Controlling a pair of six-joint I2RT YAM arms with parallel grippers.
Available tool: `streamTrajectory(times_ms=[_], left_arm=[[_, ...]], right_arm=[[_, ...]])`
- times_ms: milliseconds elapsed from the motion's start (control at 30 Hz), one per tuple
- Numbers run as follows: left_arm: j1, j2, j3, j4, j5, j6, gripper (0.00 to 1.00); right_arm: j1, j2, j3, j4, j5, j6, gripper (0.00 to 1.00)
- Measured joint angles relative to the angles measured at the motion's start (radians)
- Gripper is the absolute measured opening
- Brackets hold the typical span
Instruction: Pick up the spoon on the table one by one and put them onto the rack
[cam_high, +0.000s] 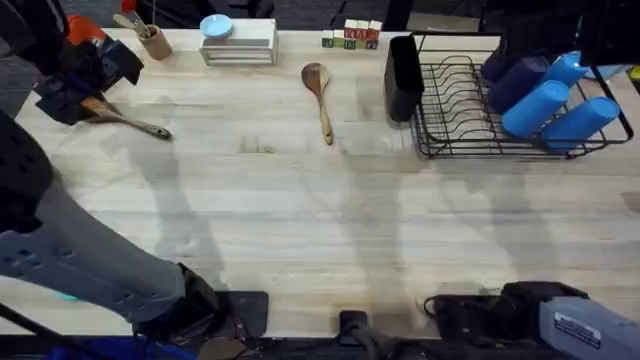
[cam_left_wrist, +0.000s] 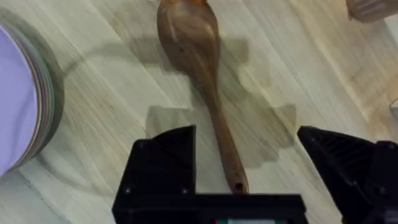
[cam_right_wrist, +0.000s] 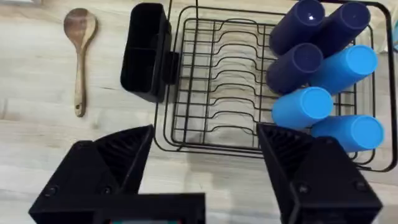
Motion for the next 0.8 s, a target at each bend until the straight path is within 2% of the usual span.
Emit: streamTrajectory(times_ms=[433,800], left_arm=[[0.0,0.117,0.004,0.012,0.0,-0.004,0.988],[-0.001,0.181,0.028,-0.006,-0.022,-0.003,0.872]], right_arm=[[0.0,0.0,0.0,0.0,0.0,0.0,0.996],[0.0,0.0,0.0,0.0,0.0,0.0,0.996]])
